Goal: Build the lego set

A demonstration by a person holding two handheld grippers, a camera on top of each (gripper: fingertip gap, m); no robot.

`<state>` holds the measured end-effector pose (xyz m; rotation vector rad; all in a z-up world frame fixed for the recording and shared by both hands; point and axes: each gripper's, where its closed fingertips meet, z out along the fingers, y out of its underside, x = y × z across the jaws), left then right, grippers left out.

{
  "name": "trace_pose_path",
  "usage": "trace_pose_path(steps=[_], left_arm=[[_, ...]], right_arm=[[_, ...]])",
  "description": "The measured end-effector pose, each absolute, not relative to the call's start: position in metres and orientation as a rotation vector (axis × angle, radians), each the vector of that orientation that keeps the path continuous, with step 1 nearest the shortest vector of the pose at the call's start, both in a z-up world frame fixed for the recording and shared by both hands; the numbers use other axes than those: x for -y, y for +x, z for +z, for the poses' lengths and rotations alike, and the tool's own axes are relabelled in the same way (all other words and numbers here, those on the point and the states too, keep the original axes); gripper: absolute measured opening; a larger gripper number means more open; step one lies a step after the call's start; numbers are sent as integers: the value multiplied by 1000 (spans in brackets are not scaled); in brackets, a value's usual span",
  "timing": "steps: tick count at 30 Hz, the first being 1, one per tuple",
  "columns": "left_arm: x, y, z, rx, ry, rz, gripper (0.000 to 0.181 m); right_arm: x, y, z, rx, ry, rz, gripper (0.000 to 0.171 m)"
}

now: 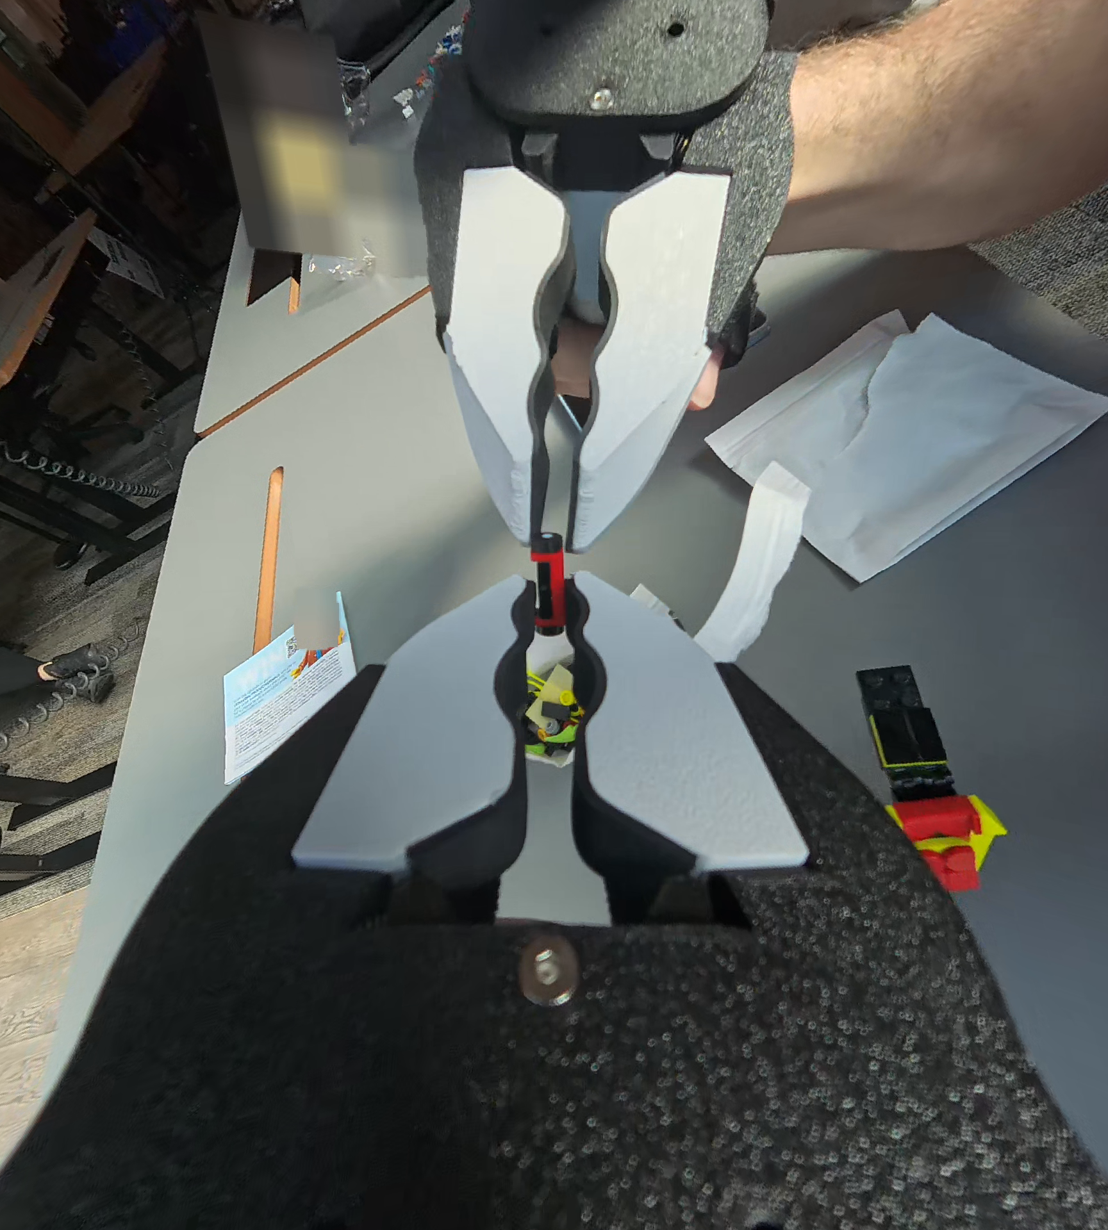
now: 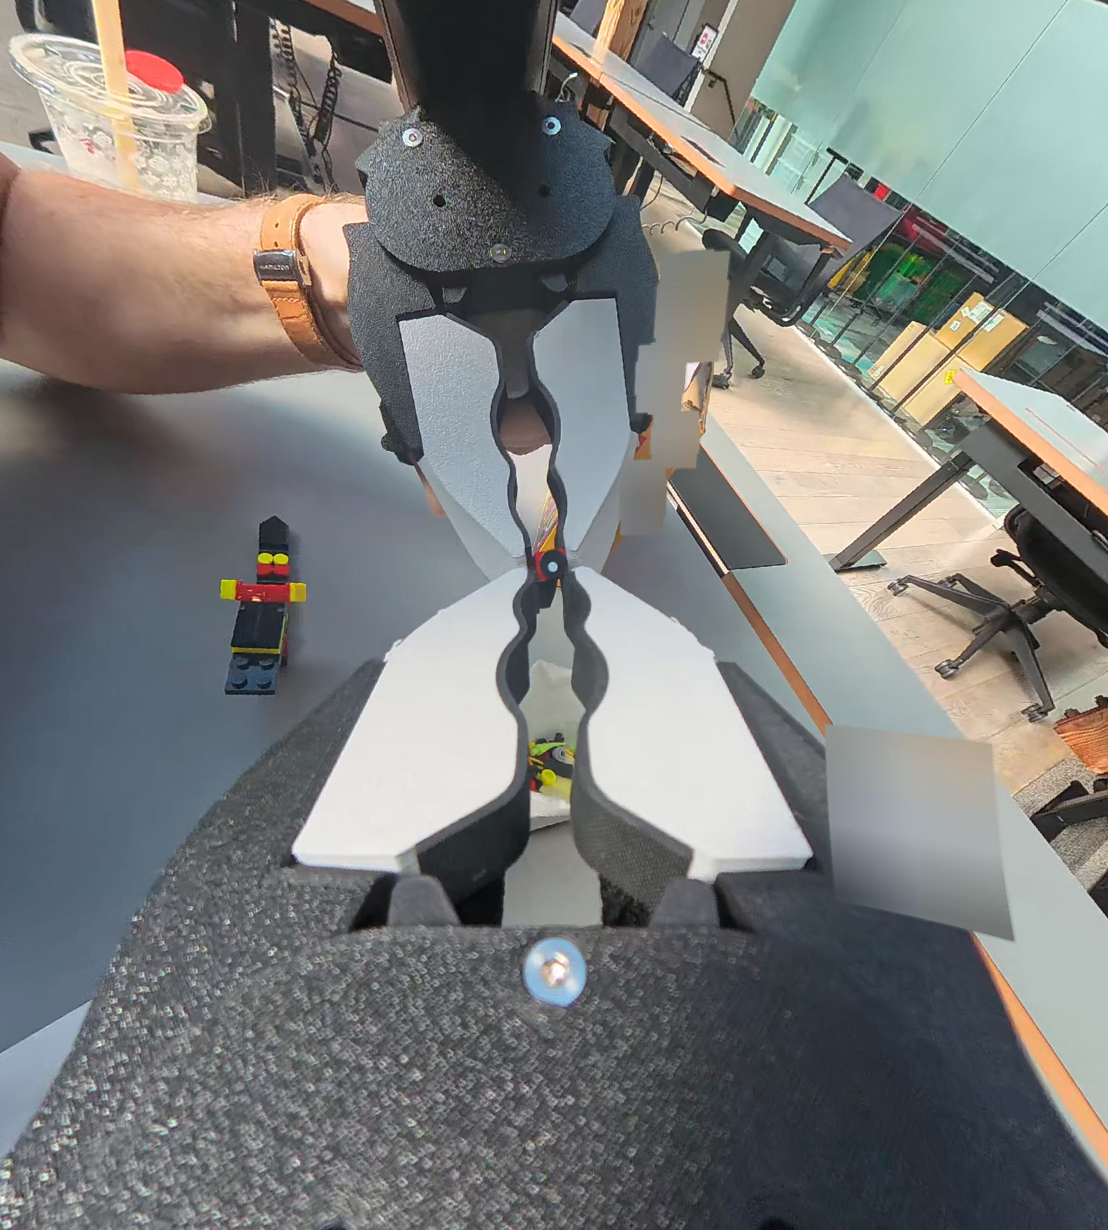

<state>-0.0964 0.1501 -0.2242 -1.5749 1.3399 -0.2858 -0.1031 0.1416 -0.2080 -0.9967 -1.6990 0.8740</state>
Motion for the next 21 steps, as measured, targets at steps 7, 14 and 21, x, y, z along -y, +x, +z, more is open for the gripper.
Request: trace_pose_path(steps=[7,14,21], left_arm=[[-157,-100,-230,-1386,-1580,-247,8],[-160,-104,-233,-1392,-1591,-258,8],[-161,-105,-233,-1384,-1594,-256,8]], right_arm=[[-148,-112,-215,1759,-984,849,9],[-150,-113,-215,1766,-961,853,9],[-151,-113,-213,1786,-954,845,7]])
